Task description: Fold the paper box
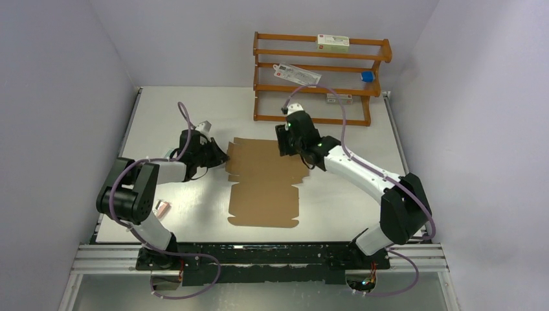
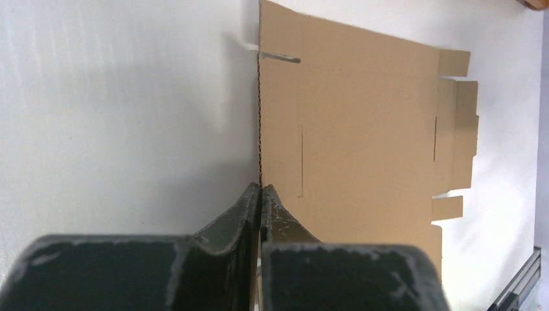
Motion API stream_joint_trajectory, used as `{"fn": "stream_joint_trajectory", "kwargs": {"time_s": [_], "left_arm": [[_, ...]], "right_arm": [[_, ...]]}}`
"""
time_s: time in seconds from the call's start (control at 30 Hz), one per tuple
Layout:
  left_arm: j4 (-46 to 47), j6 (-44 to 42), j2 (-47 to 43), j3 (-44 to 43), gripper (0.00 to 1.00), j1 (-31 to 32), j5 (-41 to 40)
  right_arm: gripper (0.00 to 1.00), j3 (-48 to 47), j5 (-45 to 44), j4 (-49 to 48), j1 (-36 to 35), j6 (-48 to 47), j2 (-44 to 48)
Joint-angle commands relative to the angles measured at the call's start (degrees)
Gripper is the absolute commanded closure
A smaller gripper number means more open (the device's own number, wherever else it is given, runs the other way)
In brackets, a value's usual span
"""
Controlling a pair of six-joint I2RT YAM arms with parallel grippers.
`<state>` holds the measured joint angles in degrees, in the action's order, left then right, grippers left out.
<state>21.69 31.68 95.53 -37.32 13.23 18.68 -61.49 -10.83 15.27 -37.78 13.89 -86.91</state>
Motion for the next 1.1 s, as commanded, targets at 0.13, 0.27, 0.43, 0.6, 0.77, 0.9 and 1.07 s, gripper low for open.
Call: {"fn": "stream_joint_trajectory", "kwargs": {"time_s": [0.13, 0.27, 0.43, 0.6, 0.77, 0.9, 1.07], "left_arm": [[9.2, -4.2, -3.8, 1.2, 0.94, 1.0, 5.0], [11.1, -5.3, -4.5, 1.8, 0.94, 1.0, 6.8], [13.3, -6.8, -5.4, 2.1, 0.94, 1.0, 8.7], [13.2, -9.2, -5.7, 1.8, 0.94, 1.3, 10.1], [12.5, -10.6, -4.4, 1.3, 0.94, 1.3, 11.8], [13.7, -10.1, -3.5, 1.0, 0.94, 1.3, 13.7], [13.5, -10.7, -4.4, 1.2, 0.94, 1.3, 14.0]], "right_arm": [[0.36, -14.9, 8.5, 8.0, 4.2, -11.1, -3.1], [0.31, -17.5, 21.3, 6.9, 8.6, -13.4, -6.8], [0.25, -19.5, 34.4, 3.5, 12.9, -20.2, -13.7], [0.23, -29.3, 44.0, 8.4, 15.4, -27.1, -24.8], [0.23, -33.7, 49.3, 10.7, 17.4, -30.9, -30.2], [0.25, -36.5, 53.9, 15.2, 18.9, -33.9, -32.8], [0.31, -37.1, 56.4, 18.5, 18.8, -37.1, -34.5]]}}
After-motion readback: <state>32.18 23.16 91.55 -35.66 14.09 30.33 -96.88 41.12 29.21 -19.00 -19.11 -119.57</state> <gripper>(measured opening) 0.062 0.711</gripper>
